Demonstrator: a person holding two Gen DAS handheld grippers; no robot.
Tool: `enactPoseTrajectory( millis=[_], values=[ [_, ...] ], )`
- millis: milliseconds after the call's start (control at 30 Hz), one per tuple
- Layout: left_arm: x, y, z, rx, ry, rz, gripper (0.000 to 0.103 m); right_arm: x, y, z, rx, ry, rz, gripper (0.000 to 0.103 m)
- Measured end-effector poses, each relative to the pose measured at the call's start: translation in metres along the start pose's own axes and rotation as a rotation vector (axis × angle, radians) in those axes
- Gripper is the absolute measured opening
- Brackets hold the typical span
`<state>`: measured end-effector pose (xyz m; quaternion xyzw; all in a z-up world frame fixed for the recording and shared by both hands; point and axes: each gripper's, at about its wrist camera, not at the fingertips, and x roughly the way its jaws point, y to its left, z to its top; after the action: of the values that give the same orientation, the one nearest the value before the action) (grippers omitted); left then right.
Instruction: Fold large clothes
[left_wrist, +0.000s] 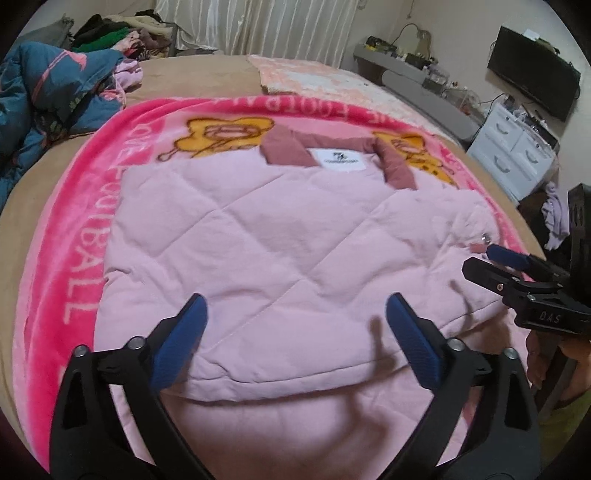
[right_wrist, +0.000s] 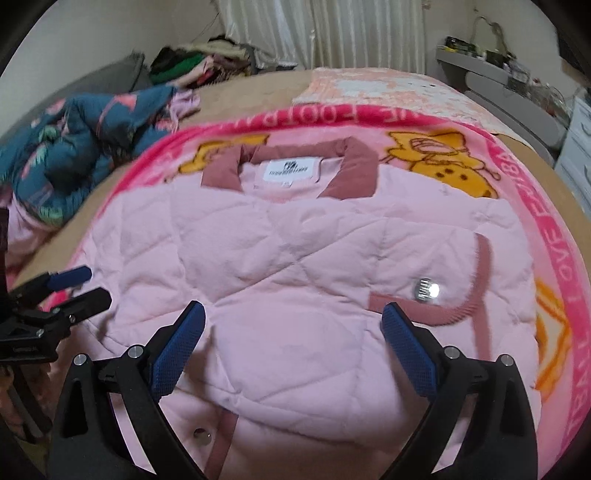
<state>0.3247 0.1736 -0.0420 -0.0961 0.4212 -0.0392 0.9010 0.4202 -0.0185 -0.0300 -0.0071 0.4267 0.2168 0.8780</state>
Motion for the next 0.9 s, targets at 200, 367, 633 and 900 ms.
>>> enactPoseTrajectory(
  millis=[200, 367, 633, 900],
  values=[
    [-0.012, -0.004, 0.004, -0.011, -0.008, 0.014, 0.094, -0.026, -0.009, -0.005, 0.046, -0.032, 0.03, 0.098],
    [-0.027, -0.003, 0.01, -0.028, -0.022, 0.013, 0.094, -0.045, -0.01, -0.008, 0.05, -0.058, 0.021, 0.099],
    [-0.047, -0.004, 0.016, -0.038, -0.049, 0.031, 0.094, -0.072, -0.006, -0.008, 0.057, -0.098, 0.027, 0.099],
    [-0.072, -0.014, 0.02, -0.009, -0.105, 0.037, 0.094, -0.103, 0.001, -0.007, 0.057, -0.144, 0.009, 0.099]
  ],
)
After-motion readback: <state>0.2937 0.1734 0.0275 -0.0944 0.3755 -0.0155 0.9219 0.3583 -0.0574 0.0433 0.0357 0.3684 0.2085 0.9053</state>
